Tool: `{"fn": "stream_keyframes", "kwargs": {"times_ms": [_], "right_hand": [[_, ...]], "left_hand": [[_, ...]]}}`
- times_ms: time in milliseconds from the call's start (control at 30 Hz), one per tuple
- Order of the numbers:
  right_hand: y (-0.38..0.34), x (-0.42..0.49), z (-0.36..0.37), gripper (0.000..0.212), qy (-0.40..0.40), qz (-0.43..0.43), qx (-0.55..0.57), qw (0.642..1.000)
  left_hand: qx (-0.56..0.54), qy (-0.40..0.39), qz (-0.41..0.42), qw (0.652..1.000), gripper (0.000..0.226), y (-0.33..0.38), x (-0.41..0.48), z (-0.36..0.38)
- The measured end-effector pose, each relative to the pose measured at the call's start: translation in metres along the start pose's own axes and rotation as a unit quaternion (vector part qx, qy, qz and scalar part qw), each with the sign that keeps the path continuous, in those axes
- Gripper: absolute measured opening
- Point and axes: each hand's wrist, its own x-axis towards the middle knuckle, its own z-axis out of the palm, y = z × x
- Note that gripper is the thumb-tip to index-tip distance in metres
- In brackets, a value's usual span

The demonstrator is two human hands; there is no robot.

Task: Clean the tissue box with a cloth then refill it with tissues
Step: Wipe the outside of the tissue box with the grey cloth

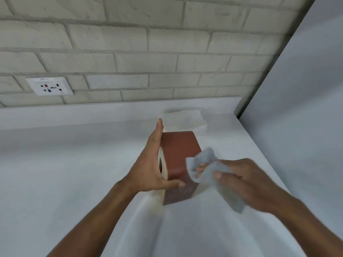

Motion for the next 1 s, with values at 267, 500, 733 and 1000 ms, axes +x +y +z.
{"fn": "stream_keyframes", "kwargs": {"times_ms": [267,500,733,1000], "right_hand": [[0.034,-0.010,-0.010,0.032,0.323,0.308,0.343,0.827],[0.025,0.000,0.034,0.031,0.209,0.174,0.370,0.888],[0.026,0.019,0.085,0.050,0.089,0.167,0.324,0.927],[0.035,0.029,0.095,0.059,0.093,0.194,0.366,0.905]], "left_hand": [[-0.085,0.027,-0.088,0.992,0.101,0.008,0.026,-0.015],[-0.115,0.028,-0.140,0.983,0.080,0.001,0.024,-0.012],[-0.152,0.063,-0.205,0.965,0.080,-0.010,0.027,0.001],[-0.096,0.061,-0.135,0.984,0.092,-0.011,0.005,0.018]]}}
